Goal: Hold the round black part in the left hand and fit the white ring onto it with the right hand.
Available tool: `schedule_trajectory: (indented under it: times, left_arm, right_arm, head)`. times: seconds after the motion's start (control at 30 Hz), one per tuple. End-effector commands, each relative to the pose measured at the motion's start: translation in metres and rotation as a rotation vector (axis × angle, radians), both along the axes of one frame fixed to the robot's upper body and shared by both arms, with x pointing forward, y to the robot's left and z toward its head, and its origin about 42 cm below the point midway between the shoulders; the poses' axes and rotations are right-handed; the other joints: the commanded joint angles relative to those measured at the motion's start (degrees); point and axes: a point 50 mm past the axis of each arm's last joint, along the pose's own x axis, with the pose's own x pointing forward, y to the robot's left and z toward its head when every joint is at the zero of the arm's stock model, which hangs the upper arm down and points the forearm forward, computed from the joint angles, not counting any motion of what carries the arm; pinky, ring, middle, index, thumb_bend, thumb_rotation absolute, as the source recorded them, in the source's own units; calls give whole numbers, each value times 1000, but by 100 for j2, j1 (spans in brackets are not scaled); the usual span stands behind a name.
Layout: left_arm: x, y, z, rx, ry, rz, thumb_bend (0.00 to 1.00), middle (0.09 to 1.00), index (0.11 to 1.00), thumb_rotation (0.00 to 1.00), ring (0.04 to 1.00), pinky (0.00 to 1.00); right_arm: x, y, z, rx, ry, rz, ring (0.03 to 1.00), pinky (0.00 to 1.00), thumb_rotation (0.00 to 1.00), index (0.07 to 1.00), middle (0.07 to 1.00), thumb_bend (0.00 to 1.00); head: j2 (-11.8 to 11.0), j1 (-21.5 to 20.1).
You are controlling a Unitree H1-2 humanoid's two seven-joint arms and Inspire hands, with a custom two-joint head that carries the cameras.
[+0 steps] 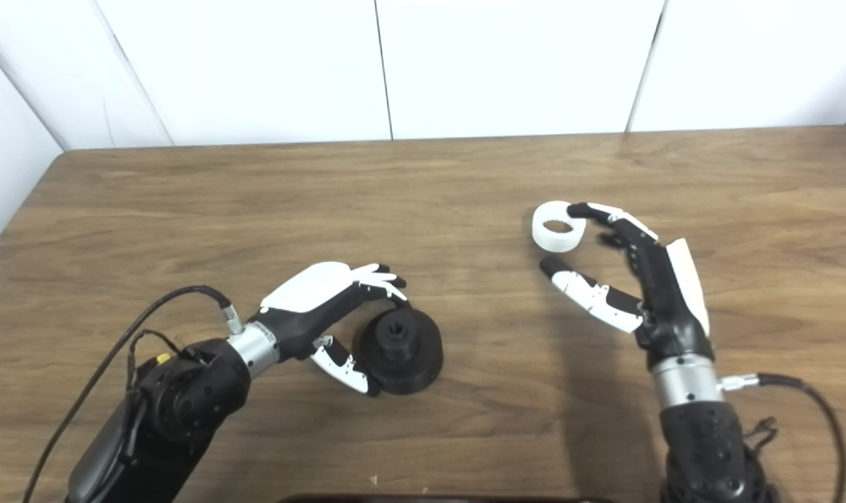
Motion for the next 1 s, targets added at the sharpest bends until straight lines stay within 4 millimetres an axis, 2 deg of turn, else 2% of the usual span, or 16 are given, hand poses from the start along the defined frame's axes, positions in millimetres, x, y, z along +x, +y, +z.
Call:
schedule_trajectory:
  times: [0.0, 0.17, 0.3, 0.6, 0.97]
  left_arm:
    - [6, 1, 6, 17, -36, -11, 518, 911, 497, 81, 978, 865]
    - [6, 0, 7, 18, -33, -14, 517, 912, 497, 82, 981, 874]
    - [7, -1, 7, 21, -32, -15, 517, 916, 497, 82, 983, 870]
    - [9, -2, 7, 16, -31, -14, 517, 915, 497, 81, 982, 866]
    - [12, -3, 8, 25, -51, -14, 516, 910, 497, 84, 973, 859]
  right_arm:
    - [13, 1, 29, -72, -100, 8, 969, 975, 304, 750, 907, 803]
    - [31, -4, 43, -189, -116, 19, 986, 964, 297, 742, 922, 856]
    - [49, -7, 49, -269, -105, 27, 998, 998, 297, 721, 926, 899]
    - [89, -18, 41, -325, -13, 56, 1000, 1000, 296, 719, 952, 905]
    - [128, -22, 37, -394, 54, 92, 1000, 1000, 284, 716, 947, 899]
  head:
    - [4, -7]
    - [-4, -17]
    - [-17, -22]
    - [-71, -20]
    - [-147, -10]
